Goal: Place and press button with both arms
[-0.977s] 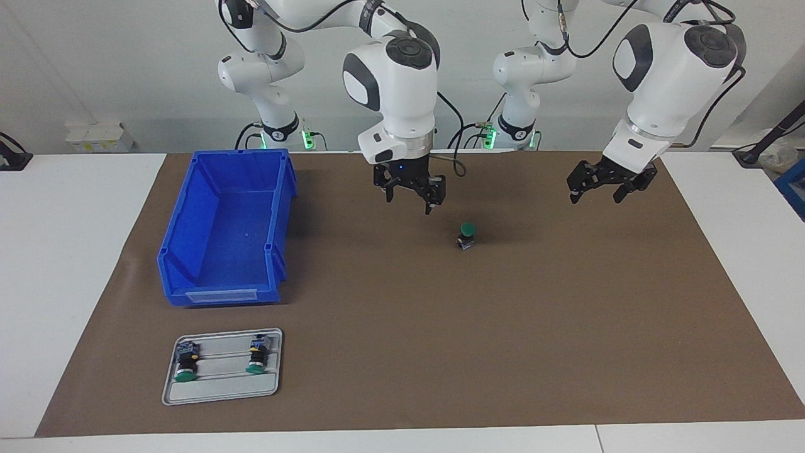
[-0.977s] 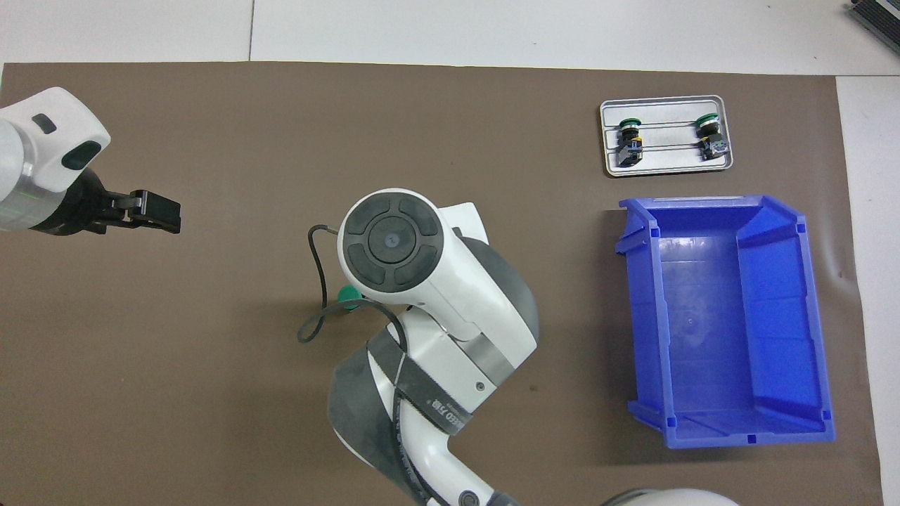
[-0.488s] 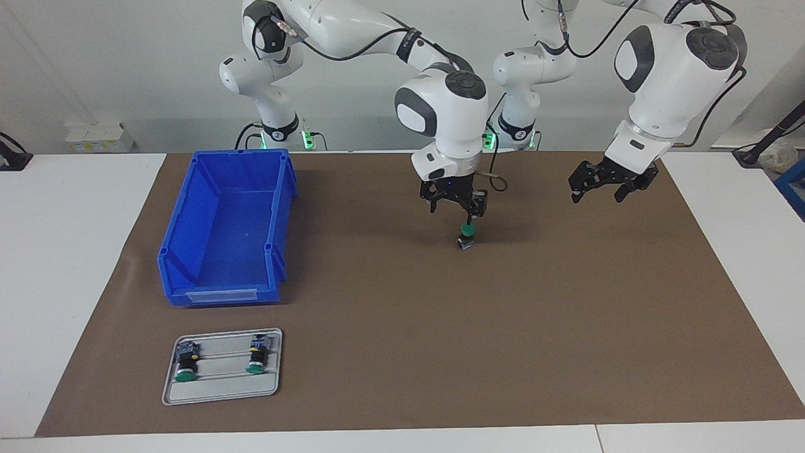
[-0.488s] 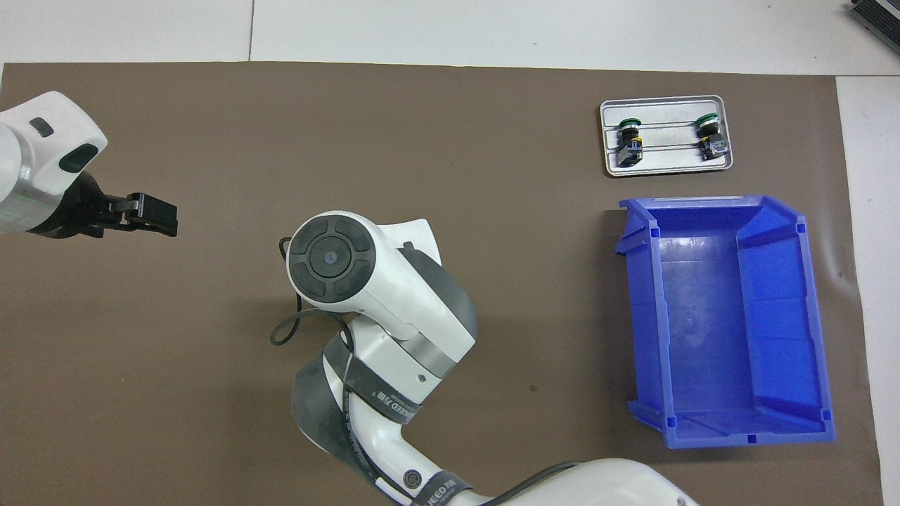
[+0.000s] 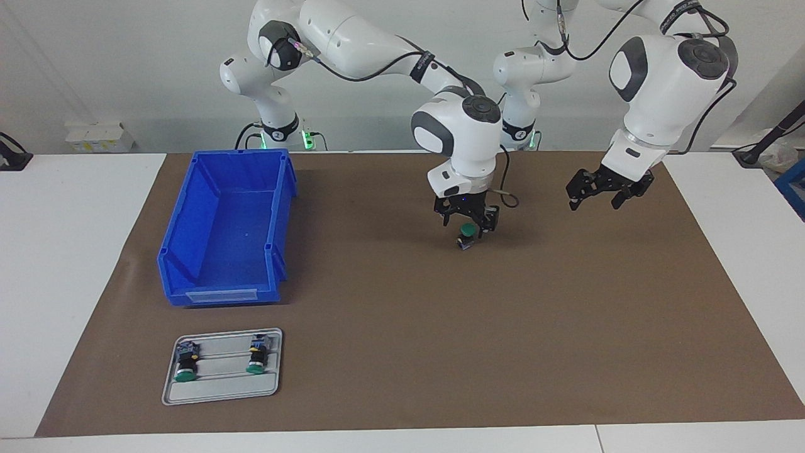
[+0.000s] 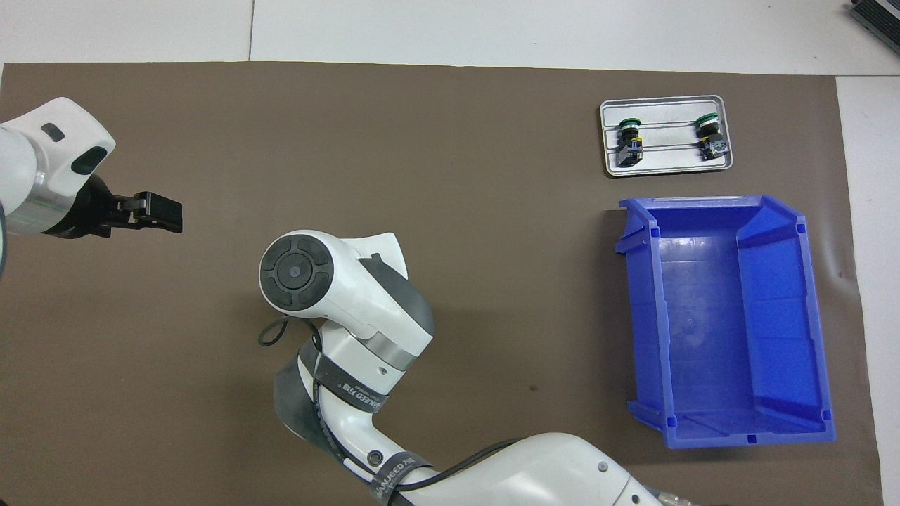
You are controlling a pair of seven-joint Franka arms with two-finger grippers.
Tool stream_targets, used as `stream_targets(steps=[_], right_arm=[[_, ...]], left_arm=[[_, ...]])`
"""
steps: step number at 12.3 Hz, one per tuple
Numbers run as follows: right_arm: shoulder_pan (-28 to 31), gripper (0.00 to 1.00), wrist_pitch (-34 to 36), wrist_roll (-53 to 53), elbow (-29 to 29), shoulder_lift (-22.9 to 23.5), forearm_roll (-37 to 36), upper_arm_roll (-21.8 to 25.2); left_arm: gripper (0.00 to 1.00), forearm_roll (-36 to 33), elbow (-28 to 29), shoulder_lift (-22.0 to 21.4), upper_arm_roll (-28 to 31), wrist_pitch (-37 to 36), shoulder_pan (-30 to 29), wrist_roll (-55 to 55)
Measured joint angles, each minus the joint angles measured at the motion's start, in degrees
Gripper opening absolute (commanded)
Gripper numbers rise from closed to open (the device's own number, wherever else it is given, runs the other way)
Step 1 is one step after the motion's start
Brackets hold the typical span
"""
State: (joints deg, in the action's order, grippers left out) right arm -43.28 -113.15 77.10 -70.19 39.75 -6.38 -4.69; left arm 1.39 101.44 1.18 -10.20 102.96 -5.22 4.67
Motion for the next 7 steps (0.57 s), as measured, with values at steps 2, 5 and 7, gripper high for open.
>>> stream_targets(steps=[2,5,7], right_arm=[[-0.37,0.92,-0.16,0.01,0.02,0.13,-0.18,0.00],[-0.63,0.92,-1.79,0.01,-0.65,0.39,-0.18,-0.01],[-0.63,0.89,-2.92,0.02,-1.21,0.89,-0.19,0.00]], left_arm=[[1.00,0.00,0.00,-0.08,6.40,0.07,5.41,-0.01],[1.00,0.00,-0.57,-0.44,9.08,-0.49,8.09,0.02],[1.00,0.00,-2.26,-0.76,9.23,-2.91,8.09,0.02]])
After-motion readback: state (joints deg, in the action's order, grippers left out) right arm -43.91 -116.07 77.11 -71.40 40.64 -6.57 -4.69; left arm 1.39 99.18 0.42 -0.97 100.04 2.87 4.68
